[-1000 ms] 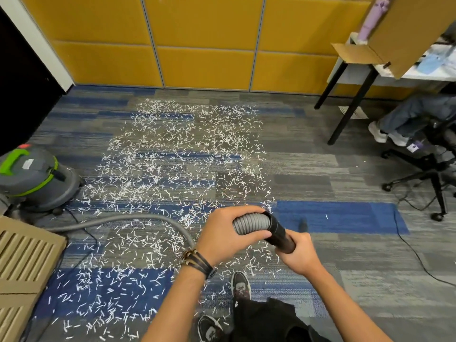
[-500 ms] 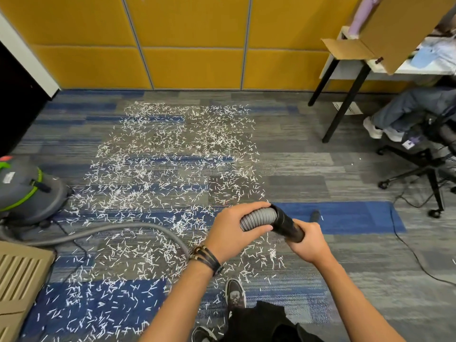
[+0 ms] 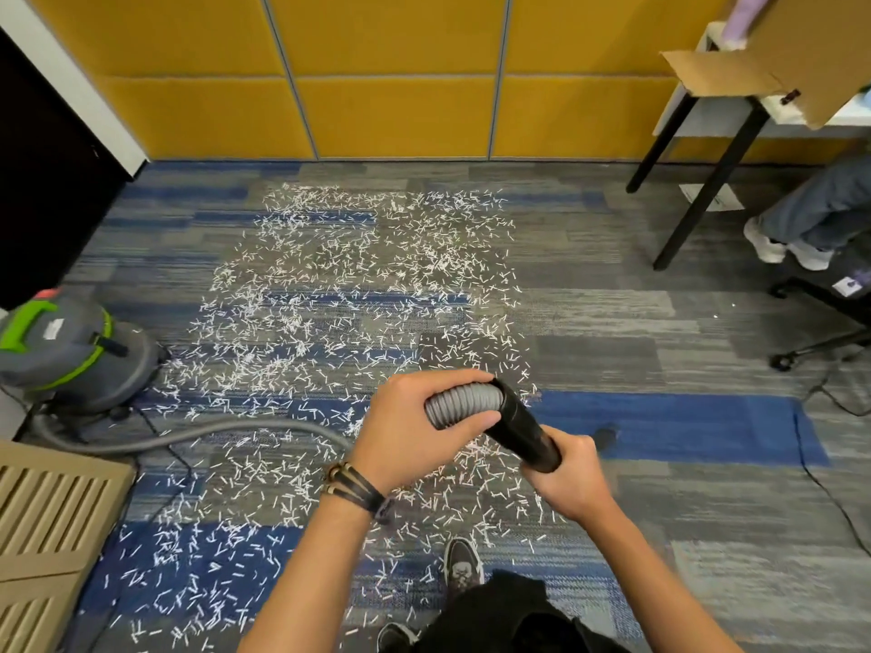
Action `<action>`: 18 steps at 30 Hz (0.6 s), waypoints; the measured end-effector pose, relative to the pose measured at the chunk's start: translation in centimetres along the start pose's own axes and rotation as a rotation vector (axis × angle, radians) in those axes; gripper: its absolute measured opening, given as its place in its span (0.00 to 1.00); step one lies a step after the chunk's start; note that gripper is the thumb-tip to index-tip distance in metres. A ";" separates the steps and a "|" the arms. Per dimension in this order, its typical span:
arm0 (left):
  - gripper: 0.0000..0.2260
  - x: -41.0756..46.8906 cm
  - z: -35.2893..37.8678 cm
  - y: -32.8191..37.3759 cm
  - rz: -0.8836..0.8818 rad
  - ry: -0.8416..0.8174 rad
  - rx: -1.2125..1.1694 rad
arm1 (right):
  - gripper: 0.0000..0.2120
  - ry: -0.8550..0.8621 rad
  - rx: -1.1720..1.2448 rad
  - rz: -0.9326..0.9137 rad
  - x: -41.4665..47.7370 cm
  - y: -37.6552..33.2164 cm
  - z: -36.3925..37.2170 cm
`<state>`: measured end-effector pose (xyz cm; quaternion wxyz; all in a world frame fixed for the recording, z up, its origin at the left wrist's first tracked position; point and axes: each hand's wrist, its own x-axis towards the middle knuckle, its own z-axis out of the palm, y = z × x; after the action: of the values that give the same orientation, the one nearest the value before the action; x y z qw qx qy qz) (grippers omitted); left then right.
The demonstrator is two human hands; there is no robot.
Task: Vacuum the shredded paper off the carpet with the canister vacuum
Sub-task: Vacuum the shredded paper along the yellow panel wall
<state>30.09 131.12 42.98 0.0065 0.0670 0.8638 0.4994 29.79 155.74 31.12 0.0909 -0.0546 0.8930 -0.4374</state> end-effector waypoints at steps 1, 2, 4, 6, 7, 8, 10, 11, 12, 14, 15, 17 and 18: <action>0.18 0.0 -1.0 0.3 0.007 0.043 -0.002 | 0.06 0.003 0.015 -0.031 0.5 -1.2 0.4; 0.17 -0.1 -2.0 0.7 0.014 0.082 -0.010 | 0.08 0.010 0.026 -0.057 1.0 -2.2 0.6; 0.17 -0.2 -3.5 1.0 0.022 0.137 -0.030 | 0.10 0.012 0.040 -0.091 2.2 -3.9 1.1; 0.17 -0.4 -4.6 1.1 0.016 0.152 -0.040 | 0.12 -0.001 0.063 -0.123 3.3 -5.2 1.6; 0.18 -0.6 -5.0 1.1 0.014 0.148 -0.040 | 0.13 -0.010 0.074 -0.142 3.6 -5.7 1.9; 0.17 -0.8 -5.3 1.1 0.018 0.144 -0.033 | 0.13 -0.025 0.082 -0.153 3.8 -6.2 2.2; 0.17 -1.3 -5.9 1.1 0.039 0.149 -0.019 | 0.12 -0.049 0.092 -0.161 3.9 -7.0 2.7; 0.17 -1.6 -6.2 1.0 0.049 0.151 -0.017 | 0.12 -0.052 0.097 -0.162 3.7 -7.4 3.1; 0.17 -2.0 -6.6 1.0 0.055 0.151 -0.016 | 0.11 -0.056 0.106 -0.157 3.5 -7.6 3.4; 0.17 -2.7 -7.4 0.8 0.057 0.141 -0.021 | 0.10 -0.057 0.117 -0.139 2.7 -7.9 4.1; 0.17 -3.2 -7.8 0.7 0.051 0.133 -0.029 | 0.08 -0.053 0.113 -0.130 2.2 -8.2 4.6; 0.18 -4.4 -8.9 0.3 0.045 0.104 -0.036 | 0.09 -0.039 0.100 -0.118 0.8 -8.9 5.6; 0.18 -5.1 -9.5 0.1 0.049 0.088 -0.035 | 0.10 -0.026 0.095 -0.115 -0.1 -9.4 6.2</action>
<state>34.40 122.34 47.59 -0.0425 0.0659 0.8524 0.5169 31.35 145.21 34.81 0.0798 -0.1070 0.8653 -0.4832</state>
